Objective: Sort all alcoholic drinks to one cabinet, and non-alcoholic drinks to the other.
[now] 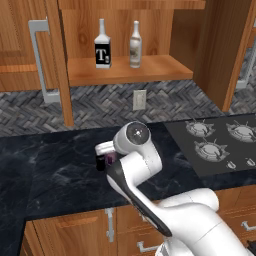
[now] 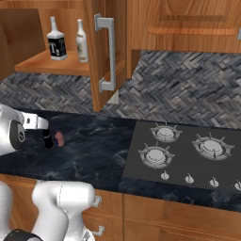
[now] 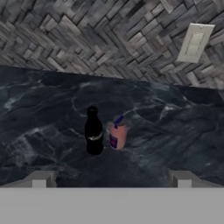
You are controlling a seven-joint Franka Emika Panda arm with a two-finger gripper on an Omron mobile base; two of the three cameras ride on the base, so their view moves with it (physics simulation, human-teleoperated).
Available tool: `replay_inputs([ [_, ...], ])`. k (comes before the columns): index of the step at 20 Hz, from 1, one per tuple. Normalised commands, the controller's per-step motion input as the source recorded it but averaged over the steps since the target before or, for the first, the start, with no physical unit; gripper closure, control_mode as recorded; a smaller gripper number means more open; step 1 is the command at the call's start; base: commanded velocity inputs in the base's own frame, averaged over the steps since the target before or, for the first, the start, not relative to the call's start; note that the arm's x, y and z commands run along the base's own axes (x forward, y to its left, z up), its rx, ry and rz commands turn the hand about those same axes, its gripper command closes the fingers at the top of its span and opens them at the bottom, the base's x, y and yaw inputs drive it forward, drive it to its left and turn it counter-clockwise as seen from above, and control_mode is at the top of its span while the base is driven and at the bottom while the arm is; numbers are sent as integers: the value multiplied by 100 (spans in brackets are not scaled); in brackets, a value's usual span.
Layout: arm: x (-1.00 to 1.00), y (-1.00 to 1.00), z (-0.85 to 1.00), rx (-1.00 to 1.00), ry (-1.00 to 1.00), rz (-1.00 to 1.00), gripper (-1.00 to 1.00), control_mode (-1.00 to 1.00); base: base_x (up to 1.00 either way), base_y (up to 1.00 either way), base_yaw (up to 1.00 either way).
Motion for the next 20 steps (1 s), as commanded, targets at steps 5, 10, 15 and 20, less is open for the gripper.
replay_inputs([
  [5,40,19,-14,0,5,0,-100,-100,0,0,0],
  [10,37,17,-19,0,3,0,-100,-100,0,0,0],
  [15,31,13,-16,0,1,0,-100,-100,0,0,0],
  [20,27,5,-24,0,0,0,-100,-100,0,0,0],
])
